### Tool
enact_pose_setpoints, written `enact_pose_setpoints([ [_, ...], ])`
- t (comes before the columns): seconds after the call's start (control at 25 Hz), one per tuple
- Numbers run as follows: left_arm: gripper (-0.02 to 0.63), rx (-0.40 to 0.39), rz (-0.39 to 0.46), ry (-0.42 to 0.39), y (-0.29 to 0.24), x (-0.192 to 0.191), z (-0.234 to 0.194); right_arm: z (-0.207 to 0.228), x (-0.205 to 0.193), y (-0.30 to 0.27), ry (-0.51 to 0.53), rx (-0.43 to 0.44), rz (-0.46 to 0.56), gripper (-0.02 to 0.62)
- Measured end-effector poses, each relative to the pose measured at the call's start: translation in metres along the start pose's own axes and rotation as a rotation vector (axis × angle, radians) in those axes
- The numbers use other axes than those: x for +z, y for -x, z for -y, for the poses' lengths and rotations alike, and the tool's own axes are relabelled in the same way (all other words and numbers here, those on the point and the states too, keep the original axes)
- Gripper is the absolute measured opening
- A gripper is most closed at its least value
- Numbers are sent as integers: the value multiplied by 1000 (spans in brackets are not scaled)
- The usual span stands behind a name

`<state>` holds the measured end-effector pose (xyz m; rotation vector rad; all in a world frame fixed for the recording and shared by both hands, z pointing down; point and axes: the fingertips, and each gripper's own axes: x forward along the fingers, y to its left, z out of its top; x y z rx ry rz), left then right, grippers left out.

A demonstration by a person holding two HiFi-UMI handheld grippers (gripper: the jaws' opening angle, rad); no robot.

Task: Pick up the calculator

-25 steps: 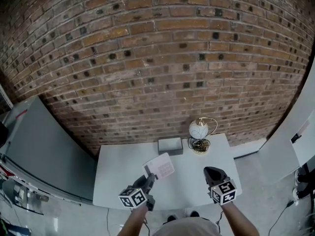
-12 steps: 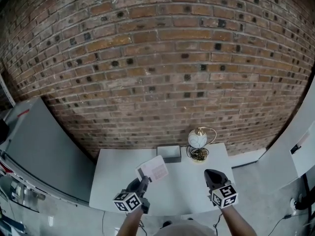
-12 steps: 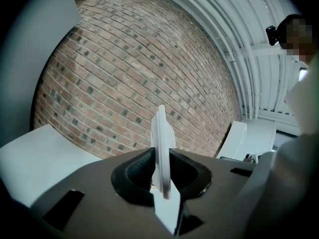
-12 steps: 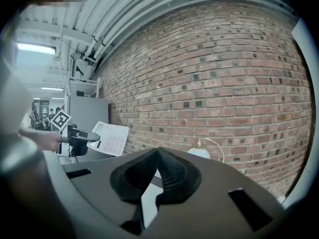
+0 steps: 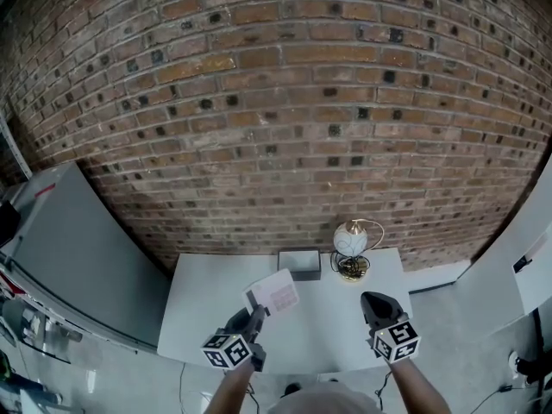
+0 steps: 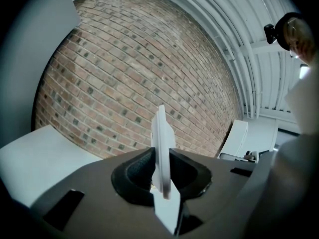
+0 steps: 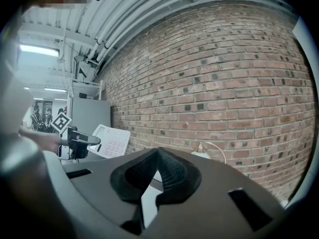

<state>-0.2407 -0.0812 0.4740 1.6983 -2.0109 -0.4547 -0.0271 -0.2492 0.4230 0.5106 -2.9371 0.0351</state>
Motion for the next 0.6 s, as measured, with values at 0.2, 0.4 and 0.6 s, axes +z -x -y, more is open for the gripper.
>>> enact_pose_setpoints([
  [0.2, 80, 10, 0, 2, 1, -5, 2, -5, -6, 2, 11, 25, -4, 11],
  [0.4, 80, 18, 5, 11, 3, -7, 2, -3, -5, 5, 10, 24, -1, 11],
  [0.6, 80, 18, 2, 15, 5, -9, 5, -3, -6, 9, 16, 29, -1, 11],
])
